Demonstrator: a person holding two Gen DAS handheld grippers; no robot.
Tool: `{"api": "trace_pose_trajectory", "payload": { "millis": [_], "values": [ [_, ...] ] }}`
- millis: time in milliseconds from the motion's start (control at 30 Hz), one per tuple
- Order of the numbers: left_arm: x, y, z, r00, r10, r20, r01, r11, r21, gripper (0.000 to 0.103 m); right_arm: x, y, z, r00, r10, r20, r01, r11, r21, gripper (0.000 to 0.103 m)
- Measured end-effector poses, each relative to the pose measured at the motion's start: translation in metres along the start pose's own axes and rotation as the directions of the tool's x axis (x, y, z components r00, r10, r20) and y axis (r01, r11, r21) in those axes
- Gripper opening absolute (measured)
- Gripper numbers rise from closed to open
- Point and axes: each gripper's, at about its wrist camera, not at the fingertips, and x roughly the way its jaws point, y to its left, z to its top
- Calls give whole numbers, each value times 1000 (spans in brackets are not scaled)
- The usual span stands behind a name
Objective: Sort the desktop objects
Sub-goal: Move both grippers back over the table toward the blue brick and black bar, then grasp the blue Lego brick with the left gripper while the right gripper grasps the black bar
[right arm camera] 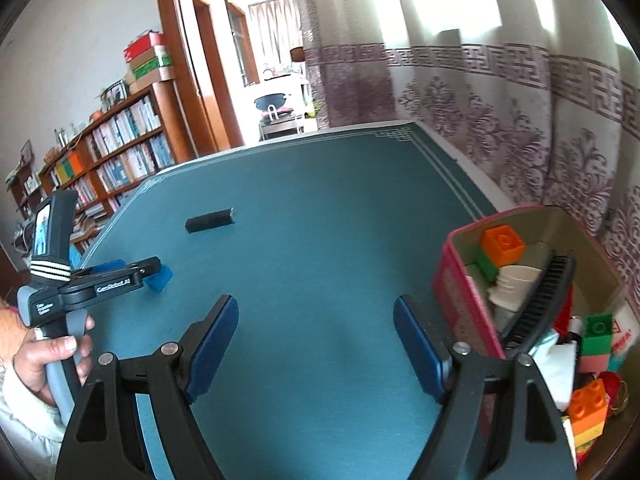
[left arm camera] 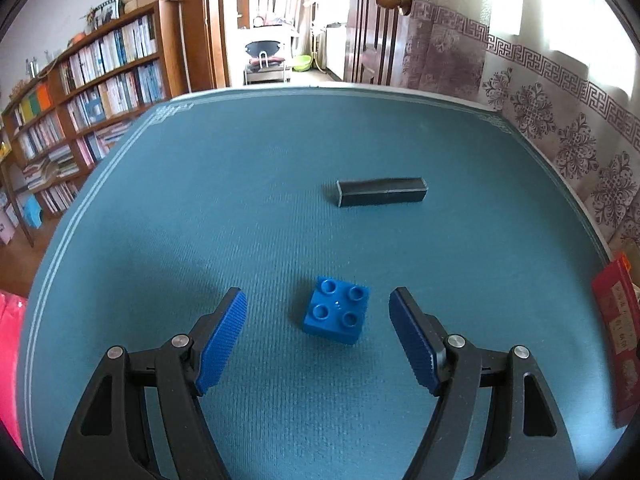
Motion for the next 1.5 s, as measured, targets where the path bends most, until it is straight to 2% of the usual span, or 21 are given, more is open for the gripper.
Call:
{"api": "trace_pose_trajectory", "payload": {
  "millis": [400, 633, 700, 833, 867, 1200, 1400, 1500],
  "values": [
    [17, 2, -7, 999, -29, -28, 29, 1000, 2, 77, 23, 20, 0, 998, 8, -60, -9, 999, -31, 83],
    [21, 1, -8, 1000, -27, -14, 27, 999, 22, 76, 36, 31, -2, 996, 10, -88, -14, 999, -50, 83],
    [21, 1, -8, 1000, -29, -8, 30, 999, 26, 68, 42, 34, -2, 995, 12, -99, -18, 998, -54, 83],
    [19, 5, -8, 999, -40, 3, 40, 999, 15, 37, 55, 39, 0, 993, 23, -120, -30, 998, -59, 83],
    [19, 8, -7, 999, -45, 5, 45, 999, 4, 35, 60, 41, 1, 992, 25, -127, -33, 998, -61, 83],
    [16, 29, -7, 1000, 0, 28, 2, 997, -84, 35, 109, 70, 29, 981, 99, -165, -114, 990, -86, 83],
    [19, 35, -5, 1000, 11, 23, -8, 993, -118, 35, 148, 101, 51, 976, 136, -169, -157, 980, -119, 88],
    [19, 35, -5, 1000, 11, 23, -8, 992, -125, 35, 166, 110, 61, 972, 150, -179, -170, 980, -104, 94]
  ]
}}
